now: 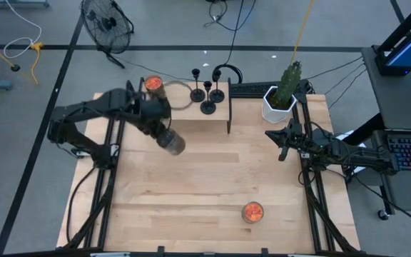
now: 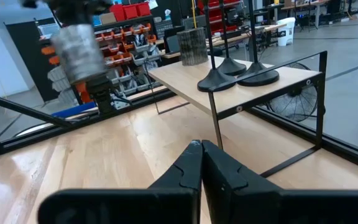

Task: Pick & Place candle stick holders
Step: Put the white scented candle on the shelf

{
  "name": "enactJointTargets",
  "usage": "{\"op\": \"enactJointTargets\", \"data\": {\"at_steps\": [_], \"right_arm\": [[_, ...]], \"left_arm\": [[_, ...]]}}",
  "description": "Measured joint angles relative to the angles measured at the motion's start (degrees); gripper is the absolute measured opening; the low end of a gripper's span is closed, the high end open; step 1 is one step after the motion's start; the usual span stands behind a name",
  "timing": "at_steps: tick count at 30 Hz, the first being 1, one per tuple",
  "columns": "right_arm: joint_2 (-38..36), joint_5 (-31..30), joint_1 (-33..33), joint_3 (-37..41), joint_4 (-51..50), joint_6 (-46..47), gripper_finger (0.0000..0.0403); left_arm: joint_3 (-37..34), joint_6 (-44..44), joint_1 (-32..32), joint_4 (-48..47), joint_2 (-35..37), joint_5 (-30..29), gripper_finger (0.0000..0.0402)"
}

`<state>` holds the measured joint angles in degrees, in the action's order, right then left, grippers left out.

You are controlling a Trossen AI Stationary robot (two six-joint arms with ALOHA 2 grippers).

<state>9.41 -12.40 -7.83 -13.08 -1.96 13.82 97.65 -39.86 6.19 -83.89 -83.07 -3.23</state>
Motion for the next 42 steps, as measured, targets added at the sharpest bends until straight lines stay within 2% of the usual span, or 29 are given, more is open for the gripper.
{"op": "enactJointTargets", "data": {"at_steps": [10,13,19,28,34,42], "right_arm": [[0.0,0.0,0.0,0.0,0.0,0.0,0.0],[0.0,0.0,0.0,0.0,0.0,0.0,0.0],[0.0,0.0,0.0,0.0,0.0,0.0,0.0],[0.0,-2.8,0.0,0.0,0.0,0.4,0.0],[0.0,-2.8,0.0,0.0,0.0,0.4,0.0],[0.0,-2.8,0.0,0.0,0.0,0.4,0.0]], "left_arm": [[6.7,5.7,13.2,-0.1,-0.3,-5.7,0.0001],[8.7,7.5,16.6,0.0,-0.9,-5.9,0.0001],[12.1,11.9,22.1,1.3,-4.6,-7.7,0.0001],[17.9,20.8,26.7,1.6,-13.8,-8.4,0.0001],[18.3,24.2,29.7,1.2,-18.3,-8.6,0.0001],[18.3,27.2,33.0,3.8,-20.8,-8.9,0.0001]]}}
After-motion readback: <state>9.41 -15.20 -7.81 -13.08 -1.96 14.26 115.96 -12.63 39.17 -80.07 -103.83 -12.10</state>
